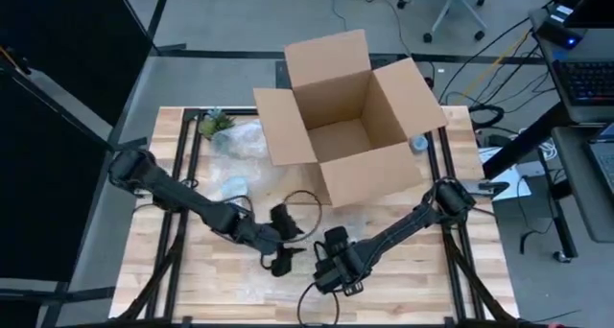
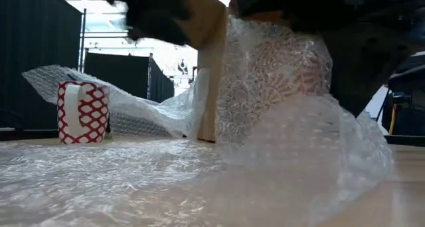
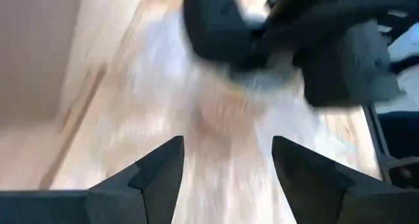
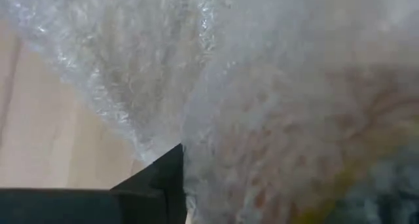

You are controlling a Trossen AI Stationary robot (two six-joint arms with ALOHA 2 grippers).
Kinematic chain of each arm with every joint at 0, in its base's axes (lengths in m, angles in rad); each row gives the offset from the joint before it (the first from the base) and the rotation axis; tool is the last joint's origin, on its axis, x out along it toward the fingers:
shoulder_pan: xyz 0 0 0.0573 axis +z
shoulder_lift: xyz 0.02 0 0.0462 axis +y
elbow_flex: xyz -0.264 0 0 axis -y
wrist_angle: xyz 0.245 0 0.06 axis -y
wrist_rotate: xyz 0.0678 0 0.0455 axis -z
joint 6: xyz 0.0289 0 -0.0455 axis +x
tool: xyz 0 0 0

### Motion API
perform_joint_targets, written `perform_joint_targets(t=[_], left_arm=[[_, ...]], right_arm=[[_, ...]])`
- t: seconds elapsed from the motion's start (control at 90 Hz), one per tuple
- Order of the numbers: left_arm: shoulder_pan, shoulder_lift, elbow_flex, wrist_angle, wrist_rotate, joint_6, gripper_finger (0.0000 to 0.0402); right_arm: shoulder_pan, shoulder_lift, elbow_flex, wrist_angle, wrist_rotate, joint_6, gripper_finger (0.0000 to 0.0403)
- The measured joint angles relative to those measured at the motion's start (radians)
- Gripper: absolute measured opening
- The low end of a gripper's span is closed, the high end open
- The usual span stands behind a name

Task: Wrap mug
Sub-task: Wrap the yellow mug with the bubble wrap

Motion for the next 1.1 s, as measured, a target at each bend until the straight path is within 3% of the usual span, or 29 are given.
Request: perform_joint_targets(t=[0.189, 0.311, 0.544, 0.778, 0.889, 1.033, 1.1], left_arm=[[-0.101, -0.038, 0.001, -0.423, 0.013, -0.498, 0.0219], [-0.150, -0.003, -0.003, -0.557, 0.045, -0.703, 0.0219], [-0.185, 0.078, -0.079, -0.527, 0.108, -0.891, 0.0219], [-0.196, 0.132, -0.172, -0.297, 0.090, -0.915, 0.0212], [-0.205, 0.140, -0.174, -0.262, 0.008, -0.893, 0.0167], [-0.208, 0.118, -0.159, -0.180, -0.098, -0.805, 0.0041], [-0.208, 0.109, -0.142, -0.166, -0.138, -0.770, 0.0013]], right_arm=[[-0.002, 0.000, 0.000, -0.001, 0.002, 0.000, 0.0180], [-0.008, 0.000, 0.000, 0.000, 0.001, 0.000, 0.0180], [-0.009, 0.000, 0.000, 0.001, 0.003, -0.005, 0.0180], [-0.010, 0.000, 0.000, 0.001, 0.005, -0.008, 0.0180], [-0.010, 0.000, 0.000, 0.004, 0.006, -0.008, 0.0180], [-0.010, 0.000, 0.000, 0.005, 0.006, -0.008, 0.0180], [-0.010, 0.000, 0.000, 0.005, 0.006, -0.011, 0.0180]])
